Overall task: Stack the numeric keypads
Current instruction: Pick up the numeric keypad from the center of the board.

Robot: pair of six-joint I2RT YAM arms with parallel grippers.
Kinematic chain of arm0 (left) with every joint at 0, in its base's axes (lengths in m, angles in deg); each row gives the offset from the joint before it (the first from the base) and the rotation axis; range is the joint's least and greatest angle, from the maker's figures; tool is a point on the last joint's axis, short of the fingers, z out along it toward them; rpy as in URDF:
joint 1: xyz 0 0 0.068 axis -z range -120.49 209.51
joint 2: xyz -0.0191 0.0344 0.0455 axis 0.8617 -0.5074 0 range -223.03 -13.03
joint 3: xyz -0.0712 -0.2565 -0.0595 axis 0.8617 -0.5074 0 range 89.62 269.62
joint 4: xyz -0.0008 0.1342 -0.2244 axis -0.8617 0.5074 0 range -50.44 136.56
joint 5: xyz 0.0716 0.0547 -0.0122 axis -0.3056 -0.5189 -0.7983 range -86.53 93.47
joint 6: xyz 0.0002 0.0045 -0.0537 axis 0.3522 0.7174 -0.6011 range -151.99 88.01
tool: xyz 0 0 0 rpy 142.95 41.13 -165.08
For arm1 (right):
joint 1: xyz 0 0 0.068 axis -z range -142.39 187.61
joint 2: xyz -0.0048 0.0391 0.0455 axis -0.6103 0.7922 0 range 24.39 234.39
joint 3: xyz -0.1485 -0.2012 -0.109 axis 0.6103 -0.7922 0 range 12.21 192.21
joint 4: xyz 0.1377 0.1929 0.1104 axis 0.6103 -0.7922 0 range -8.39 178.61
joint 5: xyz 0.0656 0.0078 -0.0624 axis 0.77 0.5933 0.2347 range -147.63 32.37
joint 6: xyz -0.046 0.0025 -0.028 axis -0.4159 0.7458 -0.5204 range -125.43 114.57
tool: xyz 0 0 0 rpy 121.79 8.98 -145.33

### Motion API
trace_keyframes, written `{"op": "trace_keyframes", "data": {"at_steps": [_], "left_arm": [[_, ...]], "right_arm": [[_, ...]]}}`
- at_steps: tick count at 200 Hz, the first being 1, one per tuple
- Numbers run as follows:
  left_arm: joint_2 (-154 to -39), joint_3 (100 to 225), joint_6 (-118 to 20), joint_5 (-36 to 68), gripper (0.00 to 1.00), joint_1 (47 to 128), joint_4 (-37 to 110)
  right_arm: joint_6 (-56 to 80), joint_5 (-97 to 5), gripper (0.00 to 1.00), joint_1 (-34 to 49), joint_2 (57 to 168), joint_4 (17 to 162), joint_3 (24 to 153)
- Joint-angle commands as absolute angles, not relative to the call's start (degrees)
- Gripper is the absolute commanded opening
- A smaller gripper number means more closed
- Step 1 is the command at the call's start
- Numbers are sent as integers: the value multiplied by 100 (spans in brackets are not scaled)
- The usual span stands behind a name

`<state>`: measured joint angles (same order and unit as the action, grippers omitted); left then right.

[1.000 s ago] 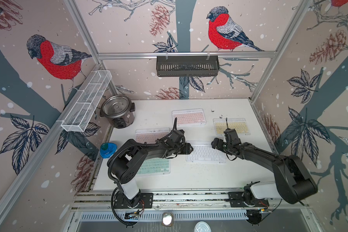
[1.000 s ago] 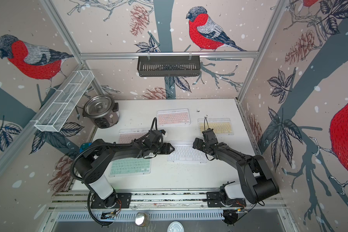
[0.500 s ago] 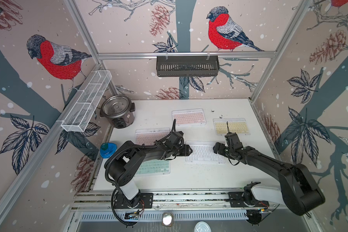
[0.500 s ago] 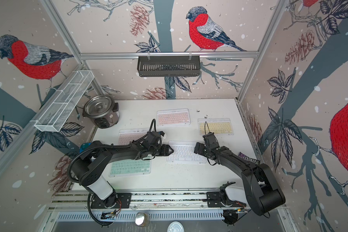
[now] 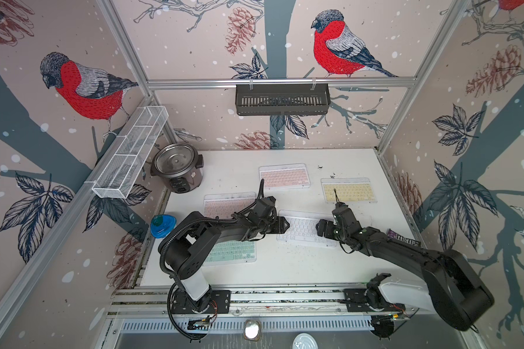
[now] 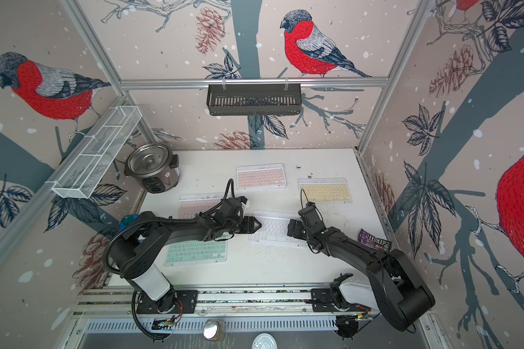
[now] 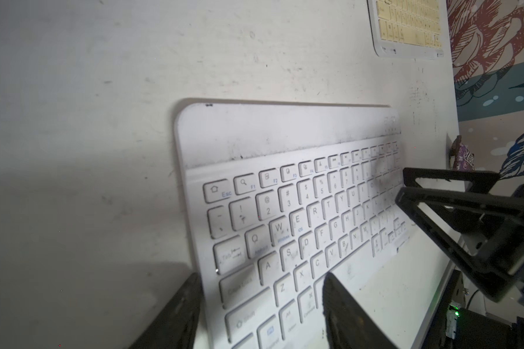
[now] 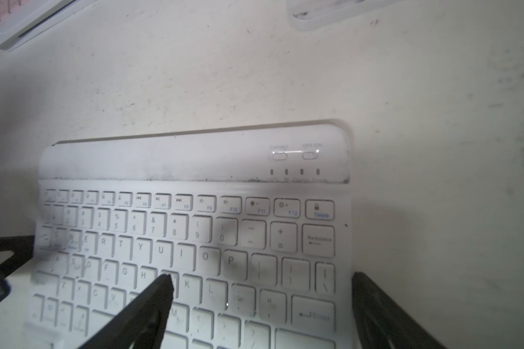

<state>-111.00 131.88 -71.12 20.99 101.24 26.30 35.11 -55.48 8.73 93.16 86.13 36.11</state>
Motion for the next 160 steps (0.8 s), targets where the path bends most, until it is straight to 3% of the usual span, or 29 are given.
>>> {"op": "trace_keyframes", "data": {"at_steps": [1,52,160], "left_arm": [[-11251,13062,-7250,2566,63,10178,3029],[-11340,12913,-7288,2632,63,10178,2884],[-11277,12912,-7250,2556,63,10178,3057]], "right_arm": [[4062,-2982,90,1095,8889,9872,3405],[4513,-1793,87,1836,7991,10548,3015],[4563,-1776,83,1928,7256,10095,2806]]}}
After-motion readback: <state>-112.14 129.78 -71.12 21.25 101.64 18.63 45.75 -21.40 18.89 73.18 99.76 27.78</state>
